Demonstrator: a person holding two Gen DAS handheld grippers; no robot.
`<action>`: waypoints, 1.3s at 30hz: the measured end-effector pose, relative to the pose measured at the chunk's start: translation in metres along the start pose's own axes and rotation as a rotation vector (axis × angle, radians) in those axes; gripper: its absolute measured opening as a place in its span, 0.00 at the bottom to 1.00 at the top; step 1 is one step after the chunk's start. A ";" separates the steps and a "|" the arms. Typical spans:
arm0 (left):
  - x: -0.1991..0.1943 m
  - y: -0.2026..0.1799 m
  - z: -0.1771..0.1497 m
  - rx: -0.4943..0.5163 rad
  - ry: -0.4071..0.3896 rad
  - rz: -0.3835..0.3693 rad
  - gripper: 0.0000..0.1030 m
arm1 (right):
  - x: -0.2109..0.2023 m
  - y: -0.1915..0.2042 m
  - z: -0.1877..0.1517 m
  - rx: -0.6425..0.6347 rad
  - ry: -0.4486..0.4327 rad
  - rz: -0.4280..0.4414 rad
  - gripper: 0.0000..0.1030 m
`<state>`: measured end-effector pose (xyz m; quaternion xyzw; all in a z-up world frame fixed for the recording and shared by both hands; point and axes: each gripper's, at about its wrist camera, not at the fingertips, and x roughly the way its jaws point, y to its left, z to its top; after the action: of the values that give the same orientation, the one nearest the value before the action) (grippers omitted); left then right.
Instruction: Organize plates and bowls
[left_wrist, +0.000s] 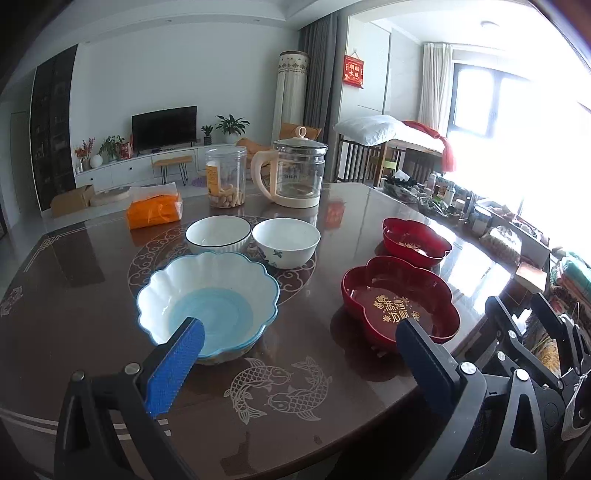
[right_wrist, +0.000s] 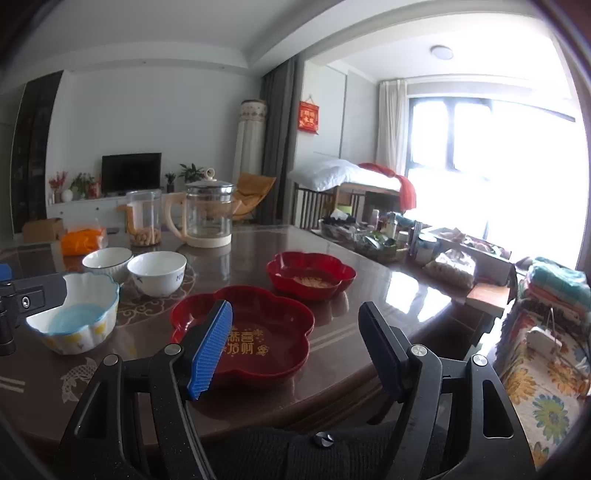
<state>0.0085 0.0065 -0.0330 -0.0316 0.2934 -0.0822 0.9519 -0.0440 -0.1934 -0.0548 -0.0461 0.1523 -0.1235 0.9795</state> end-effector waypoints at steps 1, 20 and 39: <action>0.001 0.002 -0.001 -0.009 0.010 -0.006 1.00 | -0.001 0.000 0.001 0.002 -0.003 0.000 0.72; 0.087 -0.049 0.096 0.038 0.276 -0.270 1.00 | 0.086 -0.120 0.065 0.229 0.228 0.062 0.72; 0.345 -0.163 0.170 0.083 0.616 -0.113 0.87 | 0.386 -0.177 0.082 0.211 0.997 0.251 0.70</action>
<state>0.3630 -0.2125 -0.0663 0.0176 0.5622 -0.1524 0.8126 0.2971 -0.4589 -0.0647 0.1359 0.5911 -0.0269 0.7946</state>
